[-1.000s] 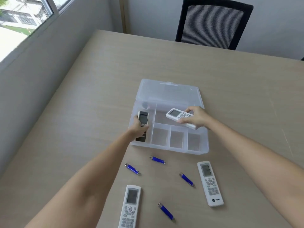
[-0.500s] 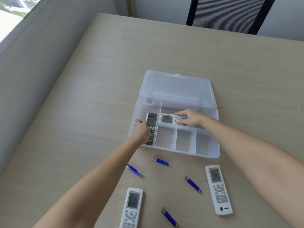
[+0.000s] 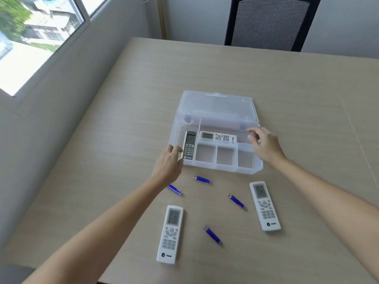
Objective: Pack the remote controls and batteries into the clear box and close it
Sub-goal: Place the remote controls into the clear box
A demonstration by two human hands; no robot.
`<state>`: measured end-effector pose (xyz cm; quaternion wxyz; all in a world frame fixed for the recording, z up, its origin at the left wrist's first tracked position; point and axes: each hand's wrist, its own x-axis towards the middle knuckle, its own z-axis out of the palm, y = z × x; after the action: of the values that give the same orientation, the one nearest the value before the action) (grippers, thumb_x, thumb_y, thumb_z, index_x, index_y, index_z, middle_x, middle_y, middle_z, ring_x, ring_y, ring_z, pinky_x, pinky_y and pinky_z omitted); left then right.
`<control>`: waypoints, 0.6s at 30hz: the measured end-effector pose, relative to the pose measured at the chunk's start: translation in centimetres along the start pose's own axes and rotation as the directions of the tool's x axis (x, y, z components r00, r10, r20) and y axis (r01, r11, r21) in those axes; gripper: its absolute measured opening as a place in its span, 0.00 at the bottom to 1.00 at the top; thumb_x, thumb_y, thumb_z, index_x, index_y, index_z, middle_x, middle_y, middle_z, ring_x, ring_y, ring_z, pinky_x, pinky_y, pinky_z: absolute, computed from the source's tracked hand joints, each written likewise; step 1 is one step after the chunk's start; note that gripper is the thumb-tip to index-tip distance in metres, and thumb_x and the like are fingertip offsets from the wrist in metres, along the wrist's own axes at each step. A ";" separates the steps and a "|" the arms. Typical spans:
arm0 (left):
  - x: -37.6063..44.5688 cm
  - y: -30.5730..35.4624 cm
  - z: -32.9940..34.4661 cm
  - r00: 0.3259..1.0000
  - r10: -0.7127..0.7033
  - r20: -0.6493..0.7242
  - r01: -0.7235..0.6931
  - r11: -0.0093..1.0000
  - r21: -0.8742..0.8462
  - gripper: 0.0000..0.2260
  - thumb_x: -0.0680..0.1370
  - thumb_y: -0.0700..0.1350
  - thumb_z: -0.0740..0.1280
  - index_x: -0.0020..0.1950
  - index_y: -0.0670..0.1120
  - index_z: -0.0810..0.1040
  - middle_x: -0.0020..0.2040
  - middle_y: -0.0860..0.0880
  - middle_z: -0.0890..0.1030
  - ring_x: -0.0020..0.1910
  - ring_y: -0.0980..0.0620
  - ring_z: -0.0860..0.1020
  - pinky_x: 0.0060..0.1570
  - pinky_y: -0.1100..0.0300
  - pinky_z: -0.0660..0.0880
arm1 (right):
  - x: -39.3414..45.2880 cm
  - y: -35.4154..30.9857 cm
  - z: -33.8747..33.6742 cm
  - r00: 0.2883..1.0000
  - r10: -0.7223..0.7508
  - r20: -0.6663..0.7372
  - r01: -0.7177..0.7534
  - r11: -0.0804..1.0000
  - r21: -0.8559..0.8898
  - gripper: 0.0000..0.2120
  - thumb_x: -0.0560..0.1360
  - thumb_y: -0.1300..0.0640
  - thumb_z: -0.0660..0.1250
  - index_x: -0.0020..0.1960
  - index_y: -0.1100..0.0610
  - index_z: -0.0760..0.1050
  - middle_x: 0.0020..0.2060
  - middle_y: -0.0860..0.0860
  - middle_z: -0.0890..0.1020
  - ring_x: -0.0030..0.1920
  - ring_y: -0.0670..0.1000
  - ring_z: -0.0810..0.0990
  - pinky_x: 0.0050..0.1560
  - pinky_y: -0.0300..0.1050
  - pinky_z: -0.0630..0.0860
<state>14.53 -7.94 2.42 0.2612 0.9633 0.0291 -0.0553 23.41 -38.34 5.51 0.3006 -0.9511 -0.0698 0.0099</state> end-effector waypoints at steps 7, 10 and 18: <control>-11.5 -1.8 4.2 0.844 -0.360 0.397 0.265 0.924 0.275 0.31 0.72 0.64 0.64 0.62 0.41 0.66 0.61 0.42 0.74 0.59 0.40 0.77 0.52 0.48 0.75 | -13.2 7.6 2.0 0.900 0.377 0.220 -0.339 0.921 -0.194 0.13 0.71 0.54 0.69 0.53 0.60 0.76 0.48 0.59 0.82 0.52 0.59 0.79 0.53 0.48 0.72; -13.4 -1.5 5.5 0.821 -0.415 0.391 0.303 0.899 0.318 0.34 0.68 0.65 0.69 0.62 0.43 0.64 0.59 0.44 0.75 0.57 0.43 0.78 0.46 0.51 0.74 | -16.2 7.9 3.8 0.824 0.486 0.292 -0.421 0.870 -0.257 0.23 0.70 0.47 0.70 0.57 0.59 0.71 0.54 0.59 0.78 0.60 0.59 0.74 0.55 0.49 0.71; -13.2 -0.8 4.8 0.867 -0.344 0.360 0.335 0.938 0.091 0.28 0.67 0.51 0.72 0.58 0.42 0.61 0.47 0.44 0.76 0.50 0.39 0.79 0.43 0.50 0.76 | -17.0 6.2 5.5 0.750 0.622 0.225 -0.543 0.773 -0.327 0.32 0.65 0.49 0.72 0.61 0.65 0.68 0.57 0.61 0.75 0.55 0.62 0.77 0.44 0.46 0.72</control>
<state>0.93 -10.09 -0.50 0.2356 0.9184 0.1474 -0.2816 7.07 -42.59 -2.92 0.1490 -0.9390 0.1840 0.2496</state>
